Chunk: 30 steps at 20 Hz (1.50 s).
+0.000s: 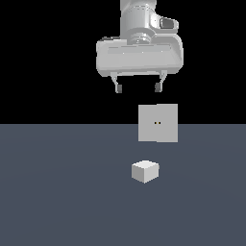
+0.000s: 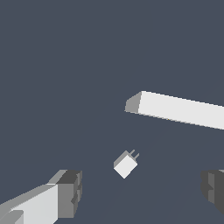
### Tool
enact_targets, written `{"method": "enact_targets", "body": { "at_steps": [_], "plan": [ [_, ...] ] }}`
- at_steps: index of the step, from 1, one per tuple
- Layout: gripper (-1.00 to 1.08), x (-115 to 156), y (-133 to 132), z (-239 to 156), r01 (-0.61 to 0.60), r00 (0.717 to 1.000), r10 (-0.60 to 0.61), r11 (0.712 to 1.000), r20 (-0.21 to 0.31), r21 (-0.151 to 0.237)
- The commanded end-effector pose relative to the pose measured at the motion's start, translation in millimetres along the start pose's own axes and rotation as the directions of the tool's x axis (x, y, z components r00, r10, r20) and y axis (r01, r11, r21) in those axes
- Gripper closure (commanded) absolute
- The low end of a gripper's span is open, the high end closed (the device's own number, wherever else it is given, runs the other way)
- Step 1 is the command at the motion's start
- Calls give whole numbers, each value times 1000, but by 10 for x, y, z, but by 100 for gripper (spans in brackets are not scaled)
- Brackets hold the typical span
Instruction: Plug the charger into the wall socket.
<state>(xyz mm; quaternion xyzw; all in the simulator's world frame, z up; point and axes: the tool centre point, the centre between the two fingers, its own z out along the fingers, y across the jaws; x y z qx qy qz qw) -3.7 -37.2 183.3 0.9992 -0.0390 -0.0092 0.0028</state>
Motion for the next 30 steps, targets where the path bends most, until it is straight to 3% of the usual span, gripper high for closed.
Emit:
{"method": "enact_targets", "body": {
  "at_steps": [1, 9, 17, 30],
  "plan": [
    [-92, 0, 0, 0, 0, 1000, 0, 1000, 0, 0],
    [-92, -43, 16, 59, -41, 999, 41, 999, -16, -4],
    [-92, -163, 52, 229, -156, 986, 155, 988, -62, -13],
    [-92, -404, 91, 624, -401, 905, 394, 916, -164, -14]
  ]
}}
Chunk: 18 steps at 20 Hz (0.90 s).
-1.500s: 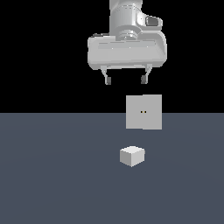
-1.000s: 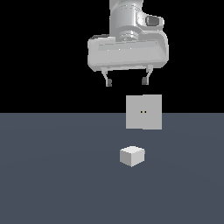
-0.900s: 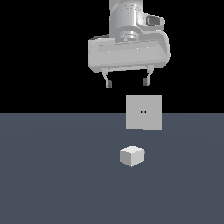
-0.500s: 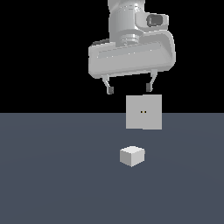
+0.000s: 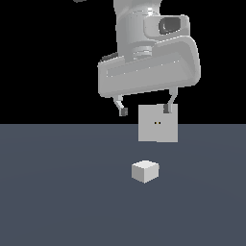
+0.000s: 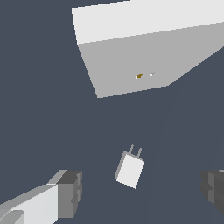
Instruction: Plug the charger into the wall socket.
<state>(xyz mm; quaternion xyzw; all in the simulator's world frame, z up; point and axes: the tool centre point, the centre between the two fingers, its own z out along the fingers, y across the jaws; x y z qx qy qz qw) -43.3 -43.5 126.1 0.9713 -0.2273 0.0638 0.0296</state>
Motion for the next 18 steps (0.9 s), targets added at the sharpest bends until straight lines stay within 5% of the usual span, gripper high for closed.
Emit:
{"method": "enact_targets", "body": {
  "at_steps": [1, 18],
  "plan": [
    [-92, -48, 16, 66, -46, 999, 46, 999, -18, -4],
    [-92, -292, 80, 471, -306, 945, 301, 952, -125, -23]
  ]
}}
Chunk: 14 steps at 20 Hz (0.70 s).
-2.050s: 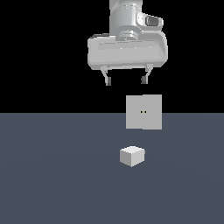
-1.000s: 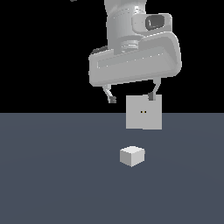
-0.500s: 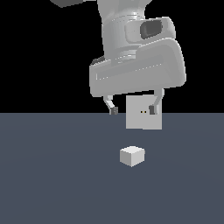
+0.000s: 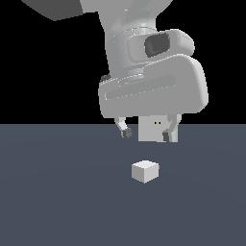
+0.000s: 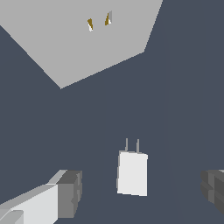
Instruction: Plug the charger into the wall socket.
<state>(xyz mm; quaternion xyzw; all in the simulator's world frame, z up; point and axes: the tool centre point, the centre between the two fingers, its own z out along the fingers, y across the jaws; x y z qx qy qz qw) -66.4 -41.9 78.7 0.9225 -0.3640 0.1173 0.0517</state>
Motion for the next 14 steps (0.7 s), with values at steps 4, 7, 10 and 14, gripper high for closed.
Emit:
{"method": "enact_targets", "body": {
  "at_steps": [4, 7, 10, 14],
  "plan": [
    [-92, -51, 20, 86, -58, 998, 57, 998, -23, -8],
    [-92, -70, 25, 118, -78, 997, 77, 997, -31, -11],
    [-92, -82, 29, 138, -90, 995, 89, 996, -36, -13],
    [-92, -86, 28, 142, -90, 995, 90, 996, -36, -14]
  ]
}}
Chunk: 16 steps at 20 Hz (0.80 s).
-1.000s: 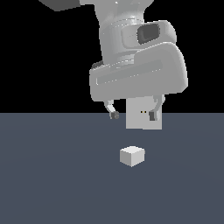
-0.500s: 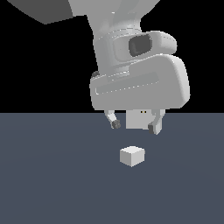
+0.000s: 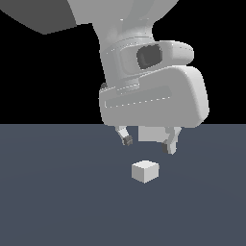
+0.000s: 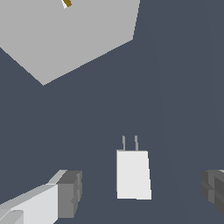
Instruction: Plug the charger into the wall socket.
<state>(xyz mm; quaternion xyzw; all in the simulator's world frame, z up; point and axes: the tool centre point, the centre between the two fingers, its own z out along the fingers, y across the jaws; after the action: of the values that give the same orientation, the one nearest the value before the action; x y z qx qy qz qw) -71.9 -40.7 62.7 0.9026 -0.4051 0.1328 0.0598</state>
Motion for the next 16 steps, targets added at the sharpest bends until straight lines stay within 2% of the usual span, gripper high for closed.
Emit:
{"method": "enact_targets", "body": {
  "at_steps": [1, 16],
  "plan": [
    [-92, 1, 0, 2, 0, 1000, 0, 1000, 0, 0],
    [-92, -143, 6, 450, -4, 1000, 4, 1000, 1, 0]
  ]
}}
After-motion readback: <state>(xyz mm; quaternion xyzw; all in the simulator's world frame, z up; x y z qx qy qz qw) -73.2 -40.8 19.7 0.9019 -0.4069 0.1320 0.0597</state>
